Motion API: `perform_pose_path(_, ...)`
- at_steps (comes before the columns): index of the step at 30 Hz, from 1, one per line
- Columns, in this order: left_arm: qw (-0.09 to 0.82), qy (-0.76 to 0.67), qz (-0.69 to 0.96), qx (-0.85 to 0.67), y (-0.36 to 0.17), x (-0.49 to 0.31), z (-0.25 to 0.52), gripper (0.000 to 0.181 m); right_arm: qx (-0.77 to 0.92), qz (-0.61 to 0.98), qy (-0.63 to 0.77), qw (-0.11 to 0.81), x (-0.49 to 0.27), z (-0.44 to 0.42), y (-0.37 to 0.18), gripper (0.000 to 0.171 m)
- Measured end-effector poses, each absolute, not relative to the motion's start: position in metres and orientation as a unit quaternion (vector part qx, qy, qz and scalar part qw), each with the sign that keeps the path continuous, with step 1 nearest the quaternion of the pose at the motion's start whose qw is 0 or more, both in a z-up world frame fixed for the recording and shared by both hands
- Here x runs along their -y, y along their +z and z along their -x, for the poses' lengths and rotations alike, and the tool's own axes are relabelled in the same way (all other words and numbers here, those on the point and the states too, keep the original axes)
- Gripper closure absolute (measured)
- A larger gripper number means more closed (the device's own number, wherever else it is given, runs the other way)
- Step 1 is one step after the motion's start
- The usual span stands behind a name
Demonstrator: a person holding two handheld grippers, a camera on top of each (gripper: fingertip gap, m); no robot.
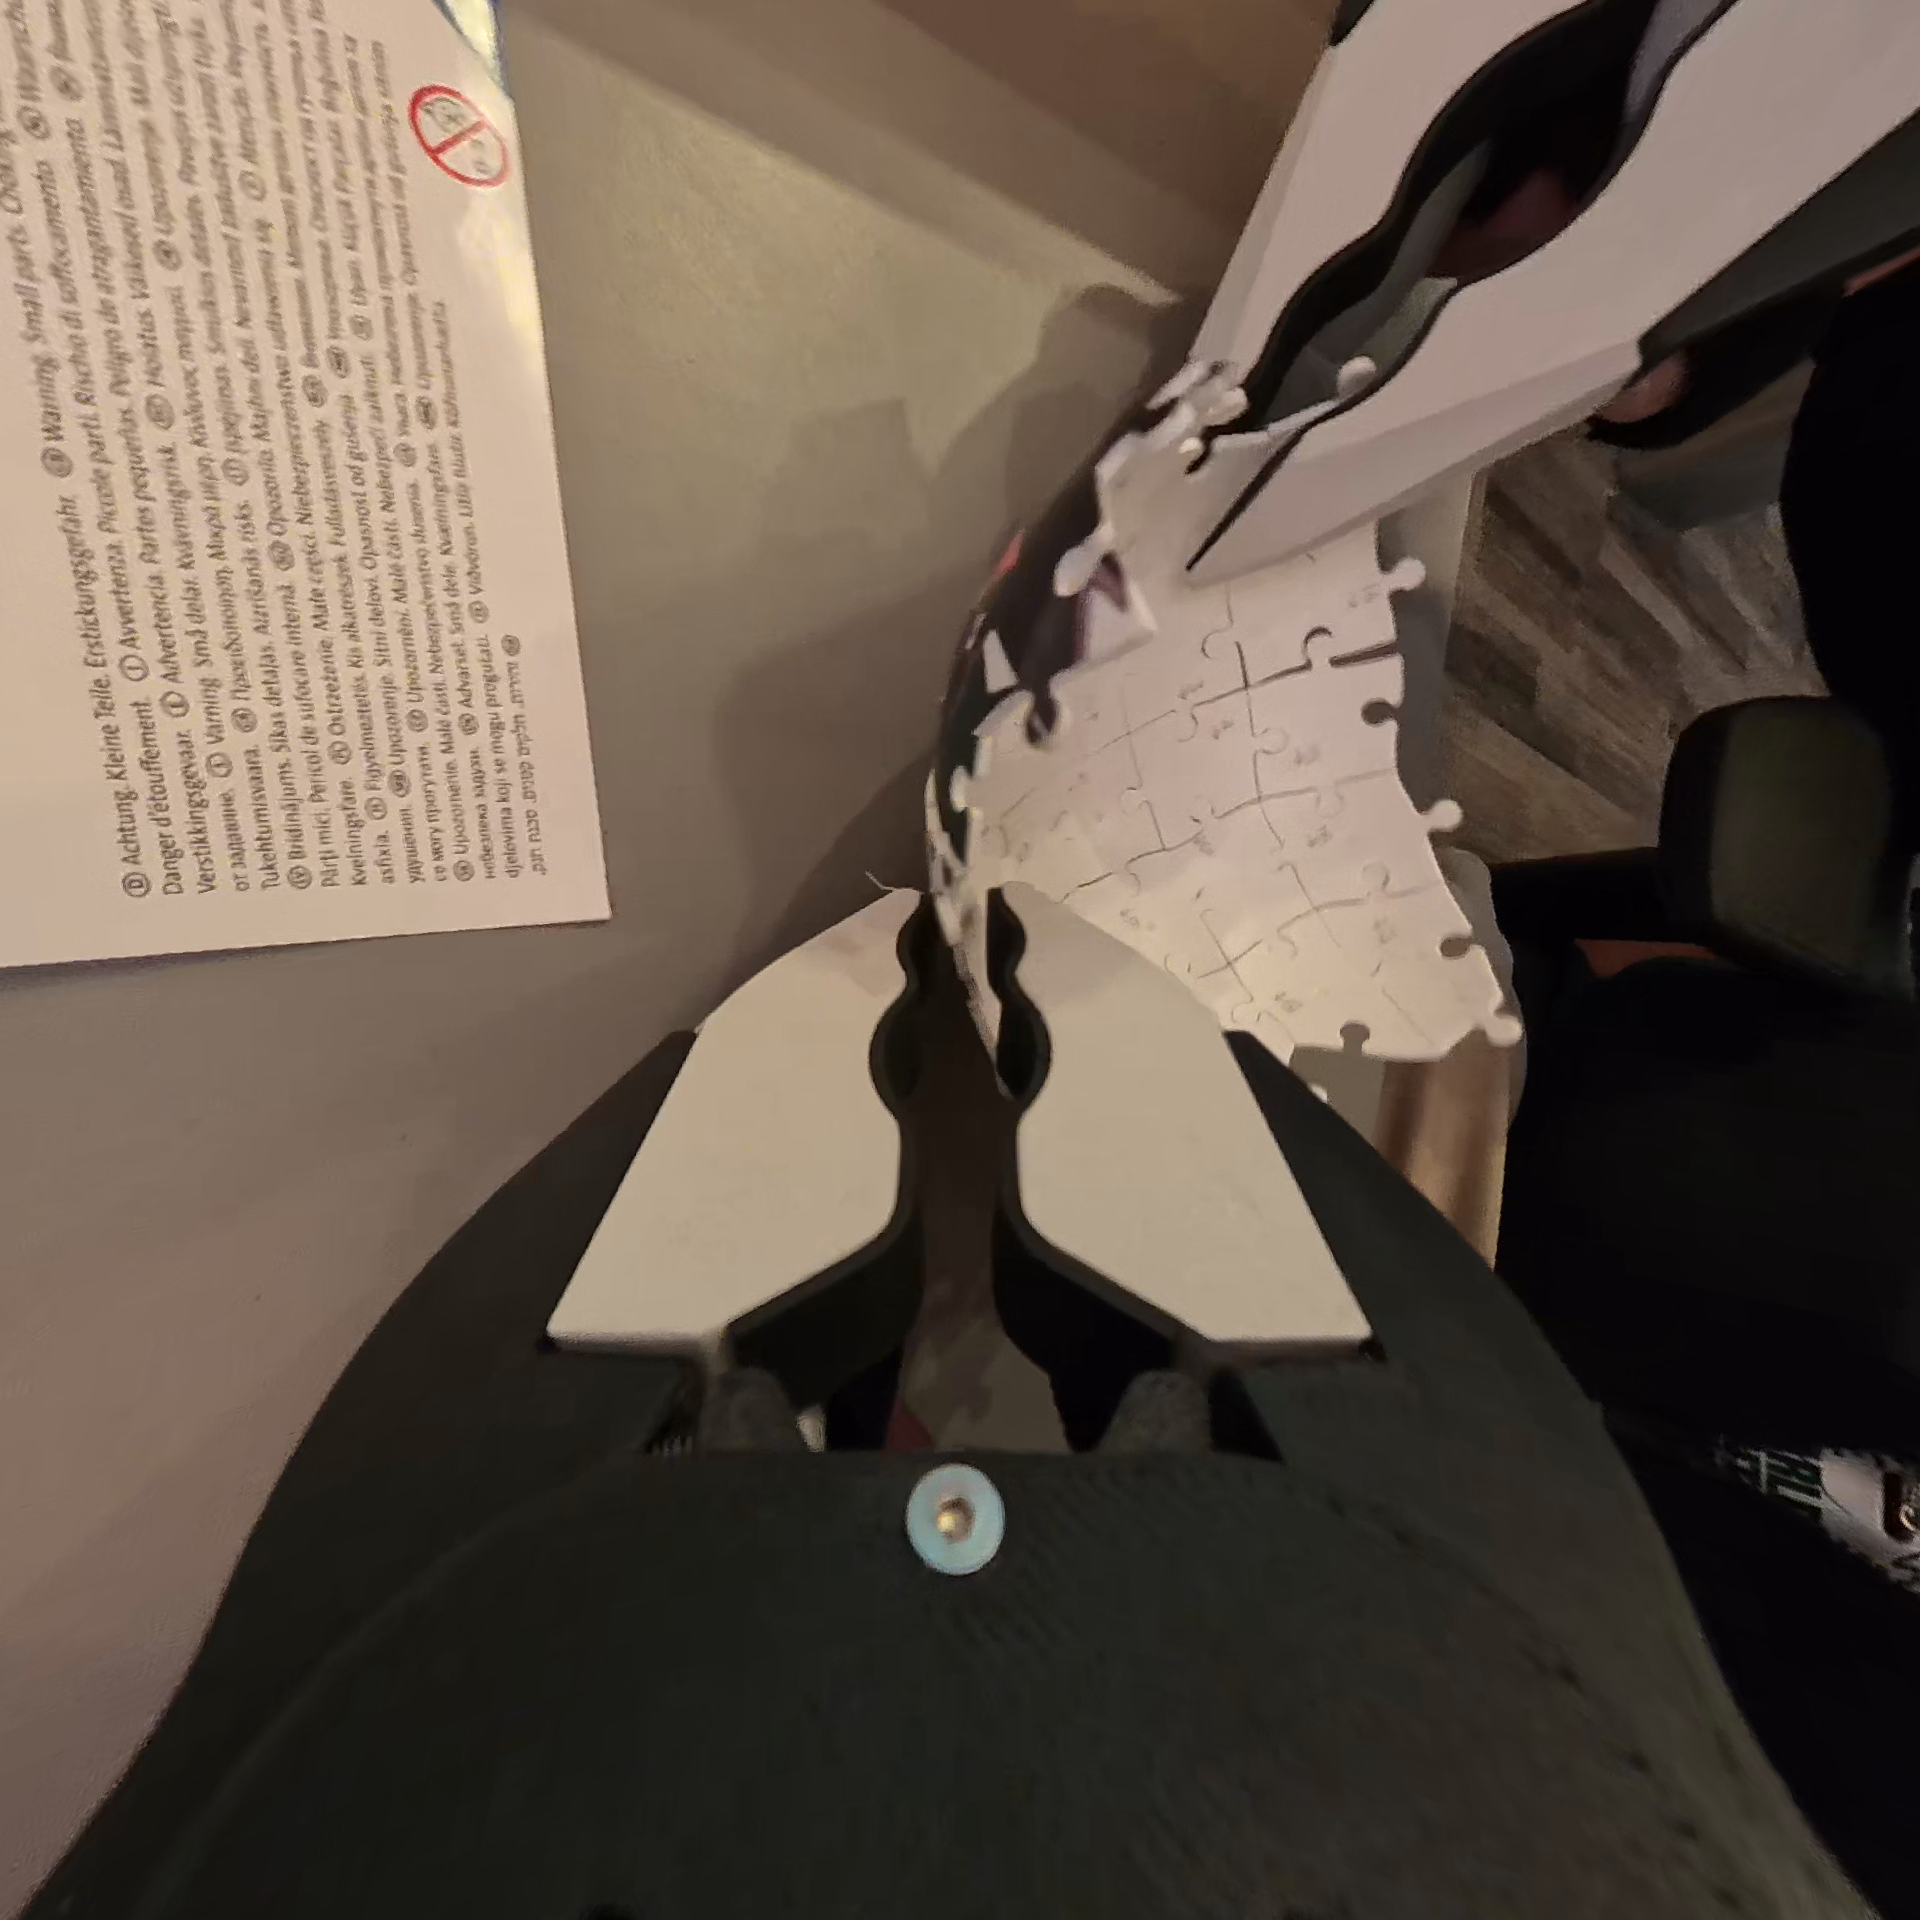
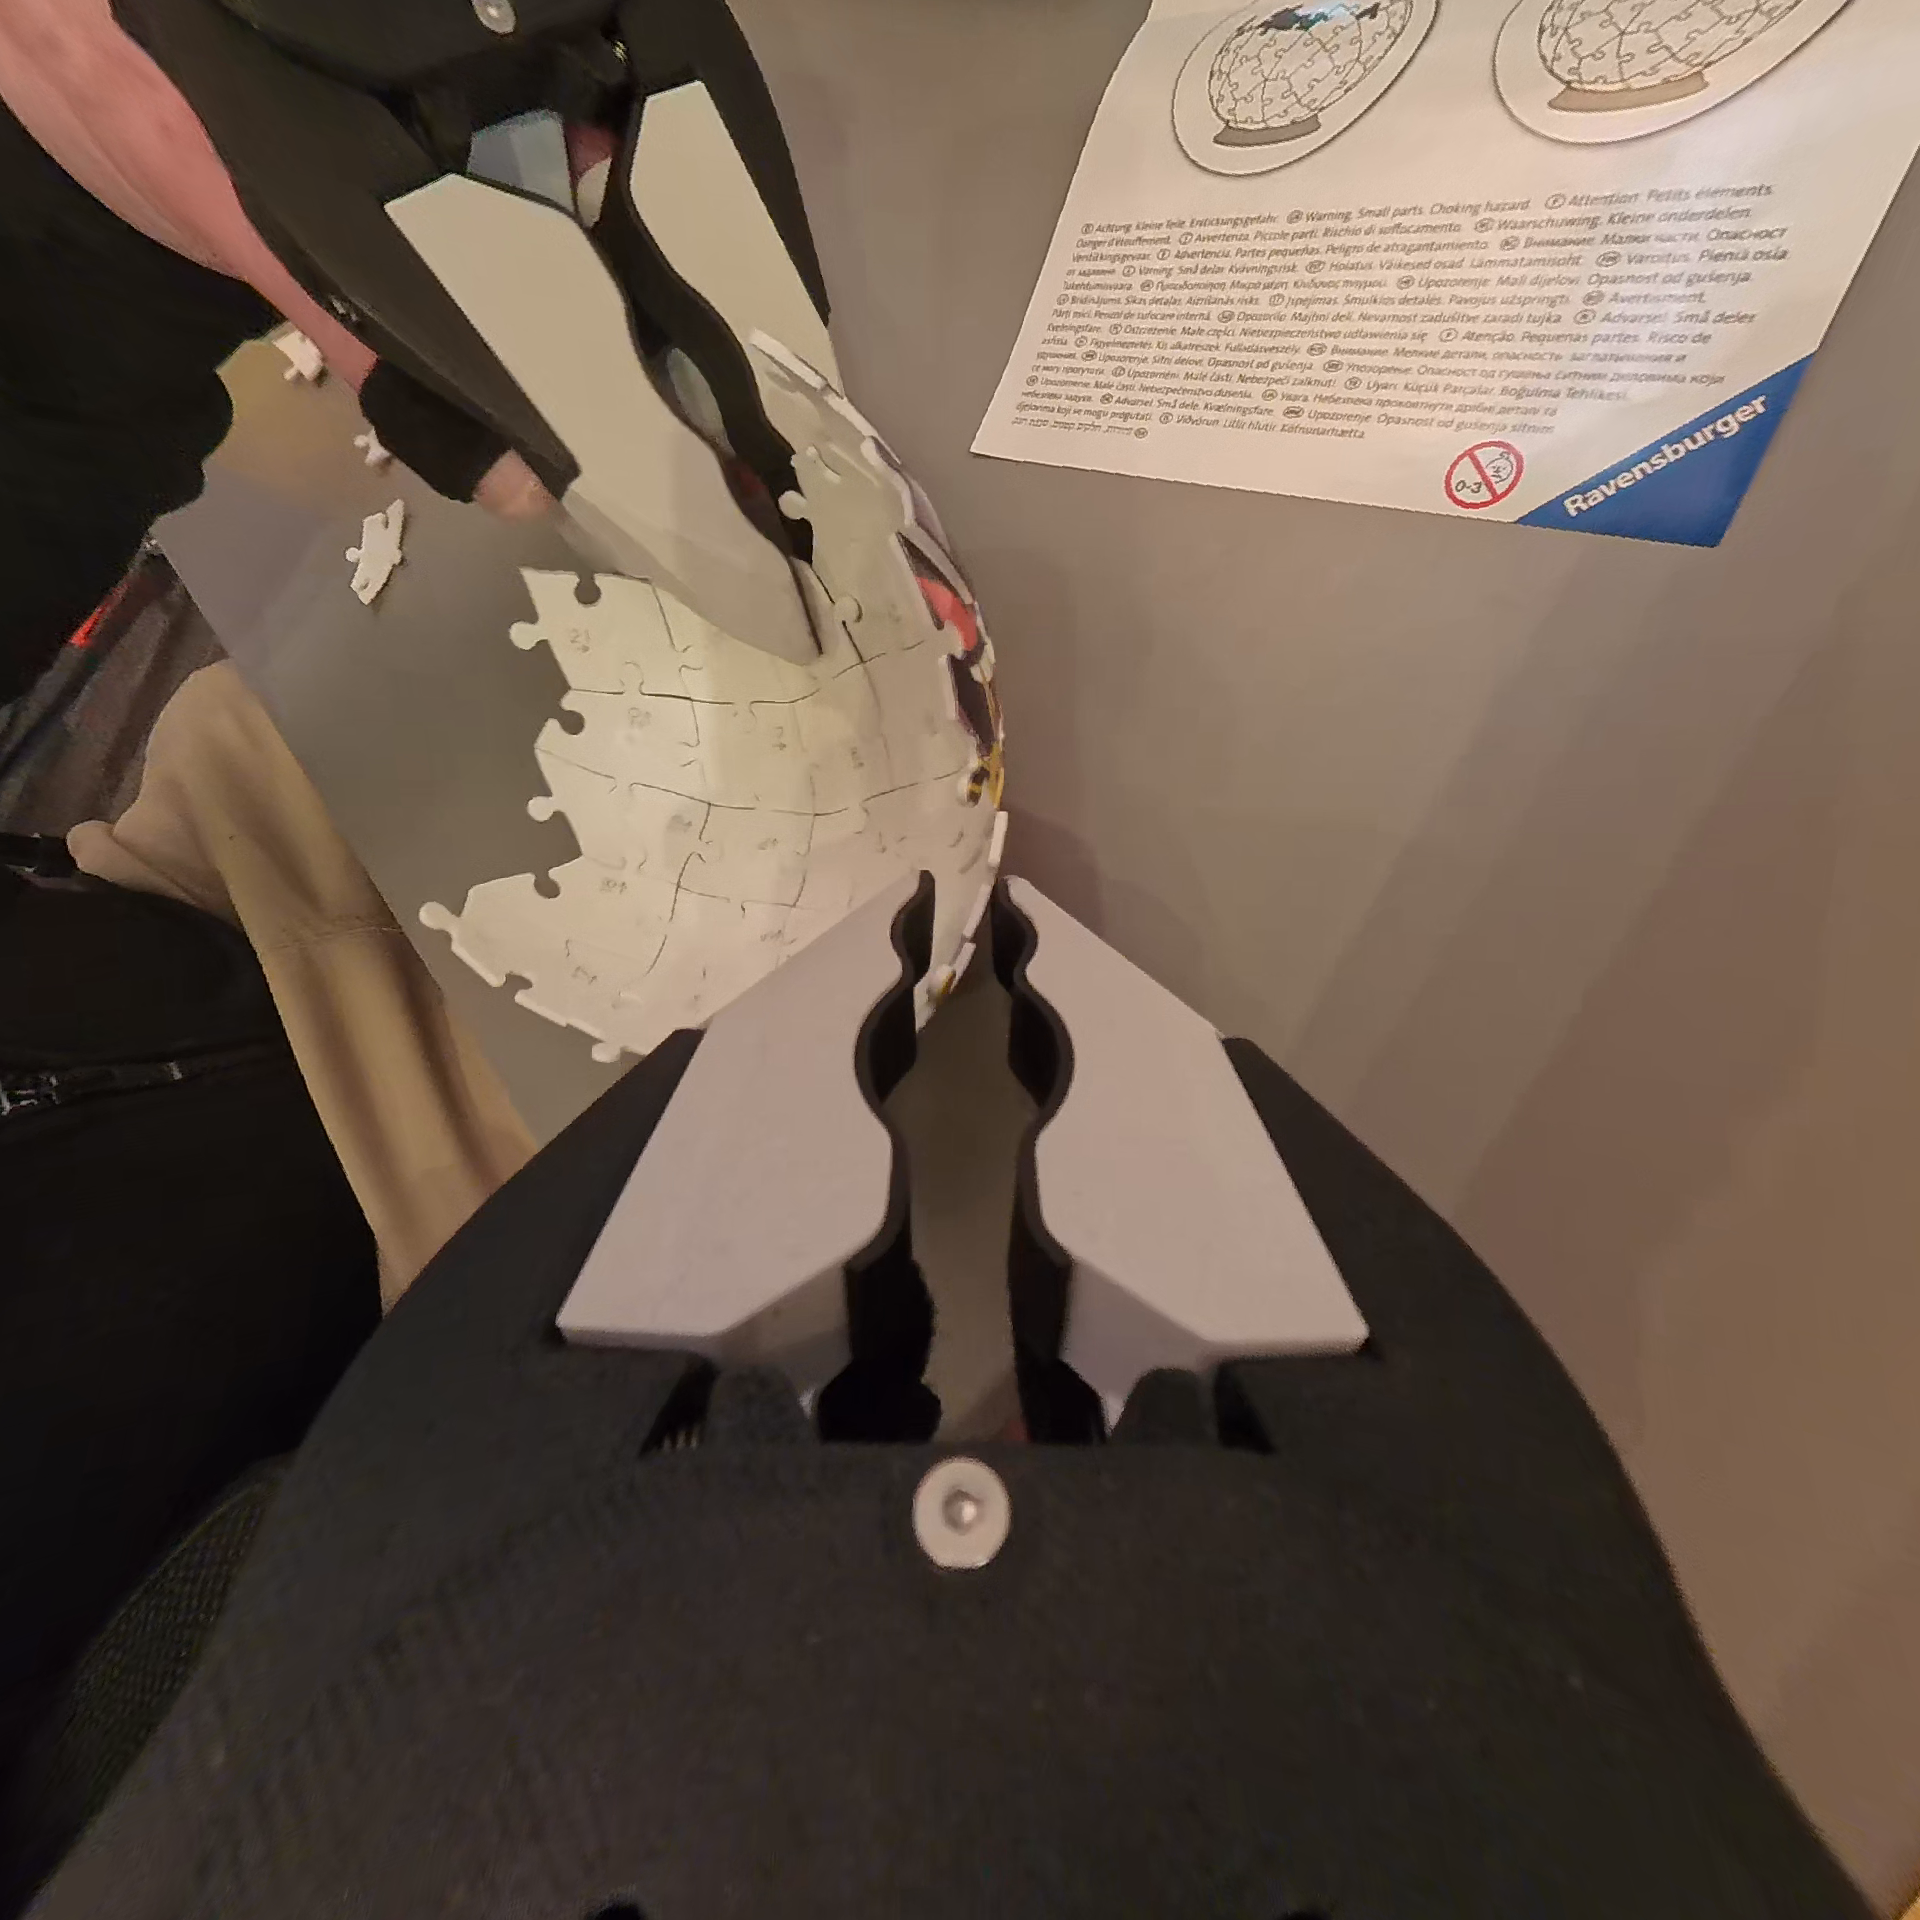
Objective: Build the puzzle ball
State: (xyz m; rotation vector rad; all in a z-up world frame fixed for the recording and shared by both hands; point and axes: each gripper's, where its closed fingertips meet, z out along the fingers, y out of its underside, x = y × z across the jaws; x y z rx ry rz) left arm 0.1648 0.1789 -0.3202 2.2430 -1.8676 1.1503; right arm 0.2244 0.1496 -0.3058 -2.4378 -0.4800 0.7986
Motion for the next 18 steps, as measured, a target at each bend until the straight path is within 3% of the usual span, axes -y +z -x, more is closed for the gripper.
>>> perform_pose_path(18, -0.041, 0.358, -0.722, 0.591, -0.3169, -0.1899, -0.172, 0.176, 0.168, 0.903, 0.287, 0.272, -0.151, -0.2243, -0.3023, 0.161)
